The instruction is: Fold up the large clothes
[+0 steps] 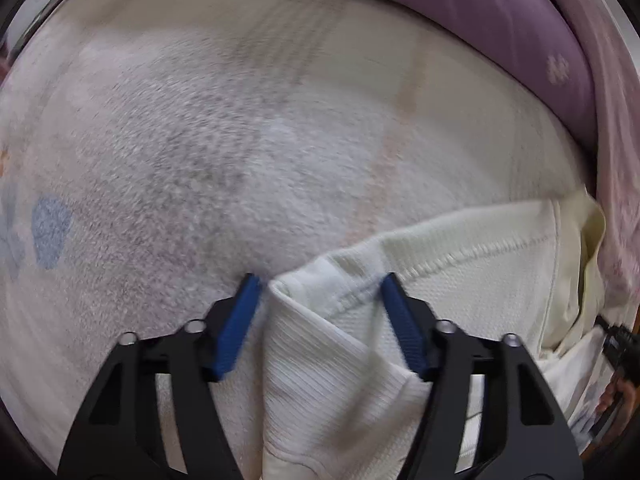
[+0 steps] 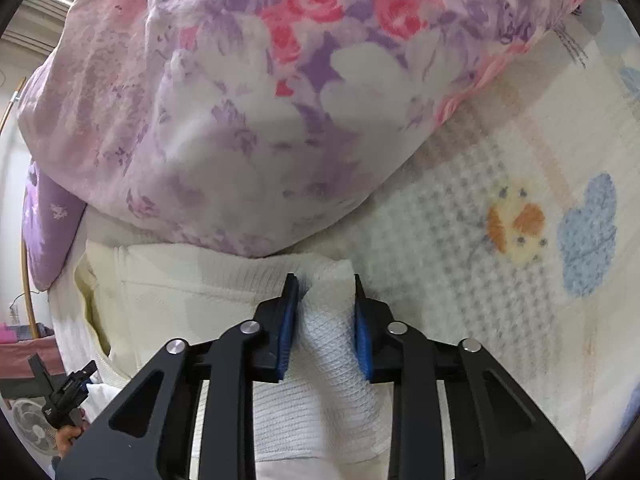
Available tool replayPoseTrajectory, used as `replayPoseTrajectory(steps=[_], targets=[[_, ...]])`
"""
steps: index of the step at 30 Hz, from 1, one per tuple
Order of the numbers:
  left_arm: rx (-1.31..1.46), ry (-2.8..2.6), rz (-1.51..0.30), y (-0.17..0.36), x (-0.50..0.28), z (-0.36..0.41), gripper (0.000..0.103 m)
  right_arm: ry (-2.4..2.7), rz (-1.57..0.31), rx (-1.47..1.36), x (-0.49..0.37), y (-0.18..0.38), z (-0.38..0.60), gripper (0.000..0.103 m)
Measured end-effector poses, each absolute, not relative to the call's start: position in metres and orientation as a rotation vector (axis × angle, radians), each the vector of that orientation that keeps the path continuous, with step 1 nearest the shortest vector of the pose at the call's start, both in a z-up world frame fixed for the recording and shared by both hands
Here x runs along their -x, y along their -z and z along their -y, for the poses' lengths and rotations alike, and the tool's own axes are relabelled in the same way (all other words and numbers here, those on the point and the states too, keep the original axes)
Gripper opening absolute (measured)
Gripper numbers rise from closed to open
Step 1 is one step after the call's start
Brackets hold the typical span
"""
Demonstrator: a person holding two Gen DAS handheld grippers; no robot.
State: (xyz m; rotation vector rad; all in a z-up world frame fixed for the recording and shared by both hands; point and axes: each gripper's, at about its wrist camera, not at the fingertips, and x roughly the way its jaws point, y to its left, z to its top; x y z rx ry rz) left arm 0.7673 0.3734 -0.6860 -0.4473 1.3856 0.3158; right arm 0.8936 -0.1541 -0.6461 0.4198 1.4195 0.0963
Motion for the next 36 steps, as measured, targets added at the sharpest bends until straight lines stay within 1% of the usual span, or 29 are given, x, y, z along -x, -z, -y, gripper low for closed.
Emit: replayPoseTrajectory(steps=[1,2,3,4,6,8,11,12,17,21,26,32,36], targets=[[0.425,-0.302,-1.387,0.685,-0.767,-0.368,0.049,-0.106,-1.426,-0.437,-0.892,0.647,0.155,0.015],[0.404,-0.296,-1.379,0.684,-0.767,-0.364,0.044,-0.115,-1.424,-0.447,-0.889,0.647,0.155,0.013],[0.384,-0.286,-1.372,0.684,-0.768,-0.359,0.035,-0.123,-1.423,-0.449,-0.885,0.647,0.155,0.011],[0.362,-0.284,-1.358,0.682,-0.768,-0.355,0.032,-0.123,-1.412,-0.454,-0.883,0.646,0.157,0.010],[0.338,-0.295,-1.330,0.678,-0.767,-0.345,0.018,-0.124,-1.393,-0.453,-0.872,0.643,0.151,0.010],[0.341,-0.304,-1.297,0.667,-0.762,-0.340,0.013,-0.128,-1.358,-0.448,-0.864,0.634,0.154,0.009],[0.343,-0.302,-1.244,0.645,-0.755,-0.334,0.010,-0.155,-1.301,-0.448,-0.853,0.615,0.153,0.009],[0.345,-0.297,-1.222,0.636,-0.751,-0.332,0.008,-0.167,-1.283,-0.454,-0.848,0.608,0.154,0.009],[0.354,-0.276,-1.127,0.596,-0.724,-0.326,0.007,-0.207,-1.181,-0.481,-0.823,0.574,0.159,0.009],[0.342,-0.255,-1.102,0.585,-0.709,-0.326,0.007,-0.232,-1.151,-0.490,-0.808,0.553,0.161,0.009],[0.352,-0.237,-1.041,0.552,-0.676,-0.326,0.007,-0.265,-1.120,-0.501,-0.789,0.523,0.169,0.009],[0.376,-0.221,-0.983,0.503,-0.609,-0.315,0.007,-0.316,-1.086,-0.479,-0.737,0.479,0.185,0.009],[0.405,-0.227,-0.973,0.487,-0.550,-0.308,0.007,-0.330,-1.101,-0.463,-0.681,0.460,0.206,0.009]])
